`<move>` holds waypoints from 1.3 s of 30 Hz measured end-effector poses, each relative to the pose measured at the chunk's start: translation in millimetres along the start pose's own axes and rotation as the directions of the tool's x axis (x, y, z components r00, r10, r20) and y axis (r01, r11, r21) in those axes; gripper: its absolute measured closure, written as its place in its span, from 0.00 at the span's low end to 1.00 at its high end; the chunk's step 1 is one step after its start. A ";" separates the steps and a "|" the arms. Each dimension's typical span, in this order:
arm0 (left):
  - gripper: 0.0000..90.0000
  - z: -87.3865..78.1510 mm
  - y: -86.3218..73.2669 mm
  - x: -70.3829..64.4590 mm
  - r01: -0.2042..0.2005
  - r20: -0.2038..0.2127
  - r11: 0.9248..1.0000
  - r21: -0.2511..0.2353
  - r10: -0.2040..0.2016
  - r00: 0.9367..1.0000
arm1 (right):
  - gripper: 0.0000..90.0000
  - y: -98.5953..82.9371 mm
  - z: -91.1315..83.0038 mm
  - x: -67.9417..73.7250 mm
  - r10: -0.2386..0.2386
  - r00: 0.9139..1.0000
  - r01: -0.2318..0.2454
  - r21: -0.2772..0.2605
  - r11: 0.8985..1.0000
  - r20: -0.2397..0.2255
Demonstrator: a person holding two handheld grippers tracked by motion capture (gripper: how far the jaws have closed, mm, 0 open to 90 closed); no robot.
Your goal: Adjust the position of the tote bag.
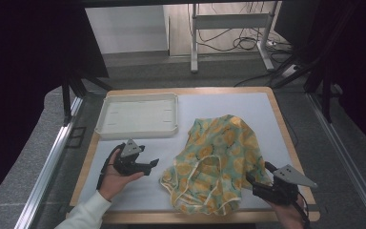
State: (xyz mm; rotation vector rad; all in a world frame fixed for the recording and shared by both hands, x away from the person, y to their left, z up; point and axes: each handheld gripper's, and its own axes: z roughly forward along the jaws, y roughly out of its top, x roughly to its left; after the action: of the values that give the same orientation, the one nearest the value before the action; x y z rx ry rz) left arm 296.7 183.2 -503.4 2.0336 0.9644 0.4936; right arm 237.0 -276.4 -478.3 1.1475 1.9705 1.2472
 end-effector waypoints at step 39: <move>0.27 -0.6 22.0 -12.7 -0.007 0.008 1.000 0.007 0.007 1.000 | 0.25 1.4 3.5 -1.8 0.008 1.000 -0.008 -0.003 1.000 -0.028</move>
State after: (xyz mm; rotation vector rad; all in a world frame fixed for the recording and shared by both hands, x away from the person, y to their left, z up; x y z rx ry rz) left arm 298.5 165.4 -485.5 2.0445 0.9561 0.4862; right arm 241.1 -276.2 -478.5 1.1441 1.9856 1.2761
